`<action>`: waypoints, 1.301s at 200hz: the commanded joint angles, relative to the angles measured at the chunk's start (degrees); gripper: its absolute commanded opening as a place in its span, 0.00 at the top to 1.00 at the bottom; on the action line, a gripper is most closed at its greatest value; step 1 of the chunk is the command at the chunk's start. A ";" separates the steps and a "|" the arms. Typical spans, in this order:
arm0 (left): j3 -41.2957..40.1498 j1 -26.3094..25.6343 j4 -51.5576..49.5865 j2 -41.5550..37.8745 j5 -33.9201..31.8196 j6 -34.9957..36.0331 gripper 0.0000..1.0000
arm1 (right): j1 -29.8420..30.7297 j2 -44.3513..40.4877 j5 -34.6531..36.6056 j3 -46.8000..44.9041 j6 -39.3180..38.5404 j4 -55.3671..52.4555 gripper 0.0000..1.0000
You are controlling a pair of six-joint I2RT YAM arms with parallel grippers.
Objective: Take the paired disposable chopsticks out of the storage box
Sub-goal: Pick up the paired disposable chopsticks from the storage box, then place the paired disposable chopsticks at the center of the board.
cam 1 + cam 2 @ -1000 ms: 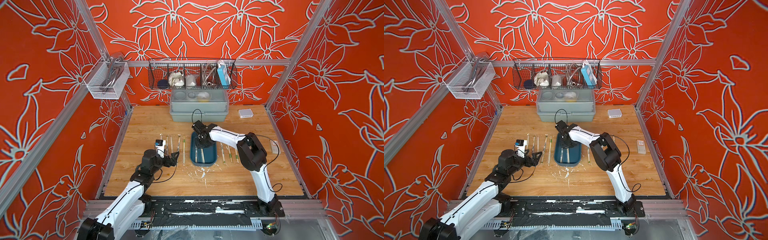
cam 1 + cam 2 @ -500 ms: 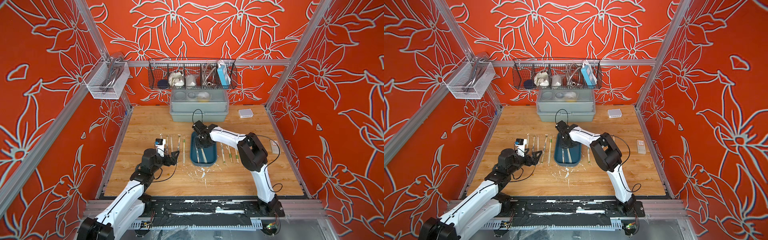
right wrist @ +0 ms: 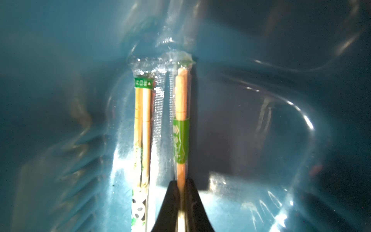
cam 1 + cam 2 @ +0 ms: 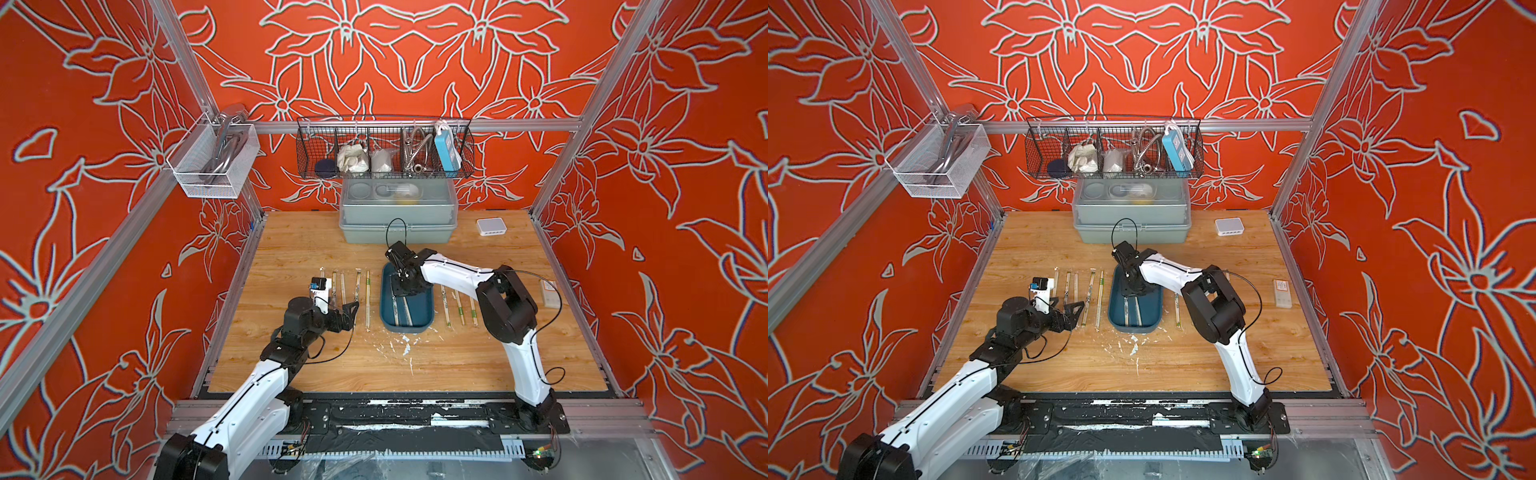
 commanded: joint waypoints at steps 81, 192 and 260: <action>2.51 -5.22 2.70 2.96 1.60 2.50 0.00 | -1.93 -13.16 -1.73 -2.35 -2.00 -2.08 0.95; 5.55 -11.86 2.77 9.16 -0.19 5.88 0.00 | -22.16 -24.01 4.74 -15.81 -23.49 -5.24 0.95; 5.81 -11.86 2.40 9.29 -0.38 5.97 0.00 | -33.98 -21.89 8.84 -19.87 -27.99 -1.35 0.96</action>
